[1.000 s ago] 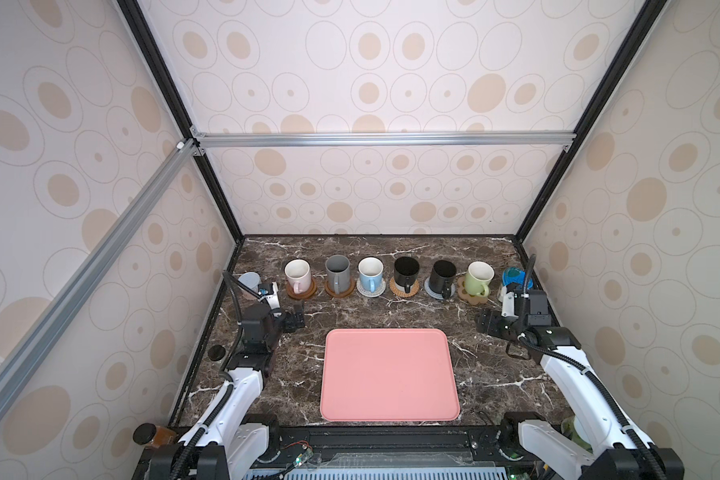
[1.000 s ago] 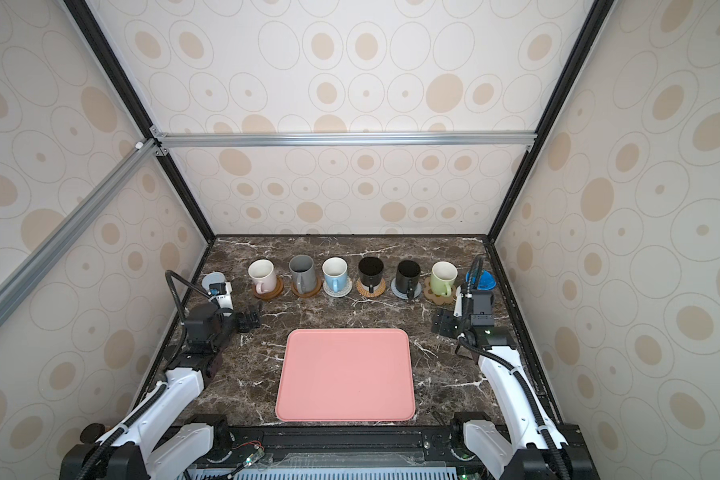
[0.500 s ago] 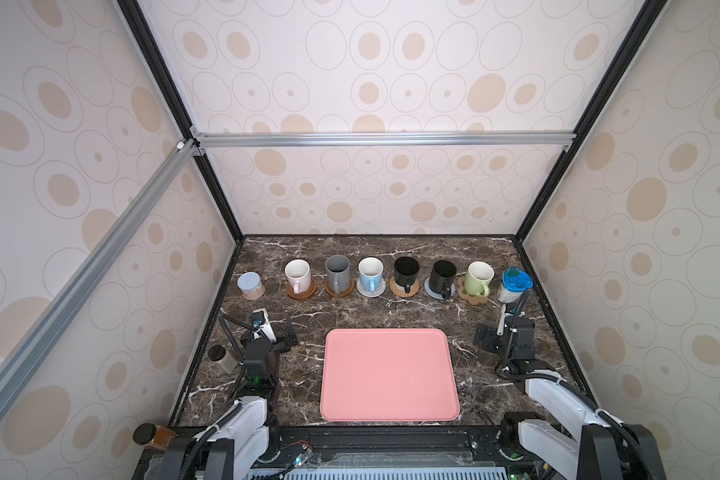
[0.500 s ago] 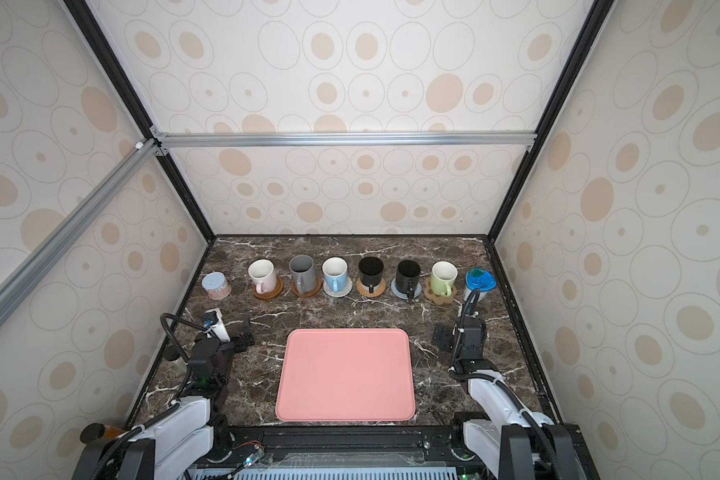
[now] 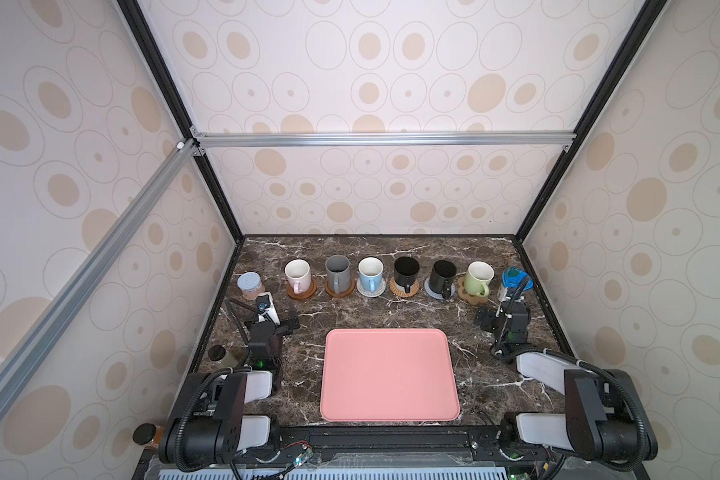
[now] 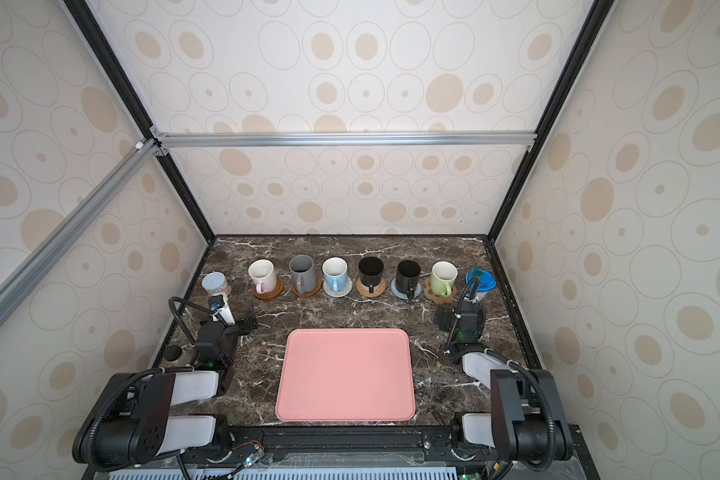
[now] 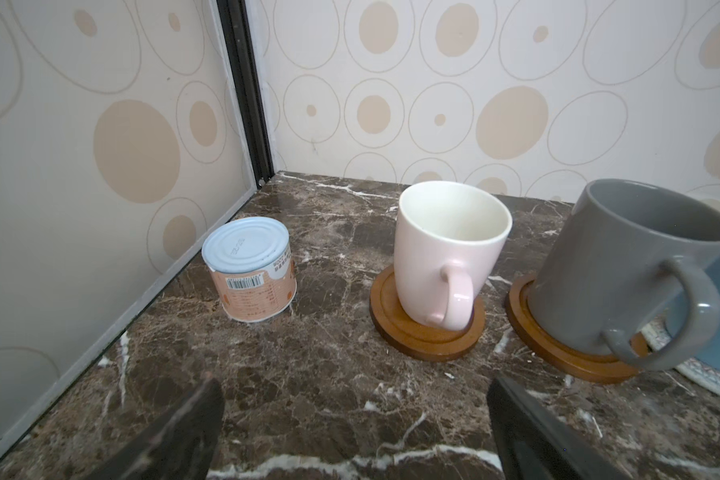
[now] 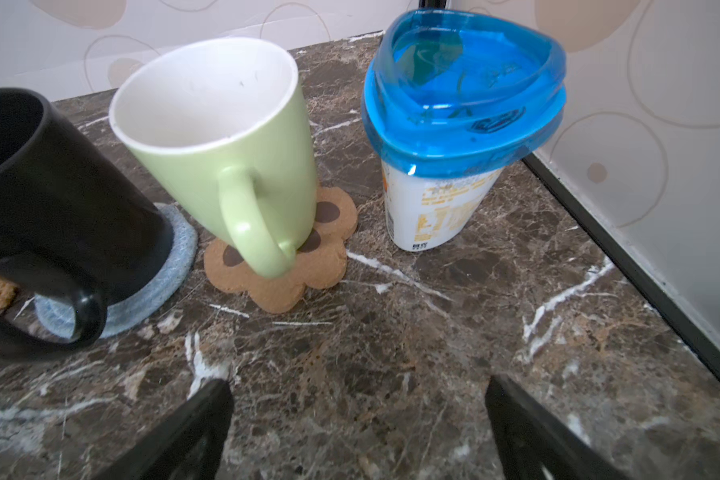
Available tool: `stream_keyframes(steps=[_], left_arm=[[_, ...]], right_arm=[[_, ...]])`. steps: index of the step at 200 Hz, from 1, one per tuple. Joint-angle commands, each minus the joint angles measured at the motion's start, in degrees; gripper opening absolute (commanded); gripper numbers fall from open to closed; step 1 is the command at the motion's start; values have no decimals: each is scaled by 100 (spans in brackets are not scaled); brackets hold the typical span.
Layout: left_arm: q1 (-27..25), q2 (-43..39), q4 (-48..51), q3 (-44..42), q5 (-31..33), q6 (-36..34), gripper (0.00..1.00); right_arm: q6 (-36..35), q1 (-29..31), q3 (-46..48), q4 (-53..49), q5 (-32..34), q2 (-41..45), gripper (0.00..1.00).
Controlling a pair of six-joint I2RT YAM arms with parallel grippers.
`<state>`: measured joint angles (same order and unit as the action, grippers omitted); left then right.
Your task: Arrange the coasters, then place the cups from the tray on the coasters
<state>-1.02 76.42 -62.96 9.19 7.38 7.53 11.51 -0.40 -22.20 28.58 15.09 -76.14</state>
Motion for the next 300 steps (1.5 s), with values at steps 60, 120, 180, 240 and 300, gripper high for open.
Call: stream_keyframes(steps=[60,120,180,240,300], left_arm=[[47,1633,-3172,-304,-247,-596,100],[40,1431,-1393,419,-514,-663,100],[40,1425,-1367,434,-509,-665,100],[40,1395,-1420,399,-518,-665,100],[40,1402,-1419,398,-518,-665,100]], right_arm=[[-437,-2,284,2023,-40,-595,98],[-981,200,-143,1657,-780,-1137,98],[-1050,248,-110,1934,-761,-1241,100],[-1057,248,-109,1809,-783,-1157,100],[-1099,350,-138,1784,-526,-1189,100]])
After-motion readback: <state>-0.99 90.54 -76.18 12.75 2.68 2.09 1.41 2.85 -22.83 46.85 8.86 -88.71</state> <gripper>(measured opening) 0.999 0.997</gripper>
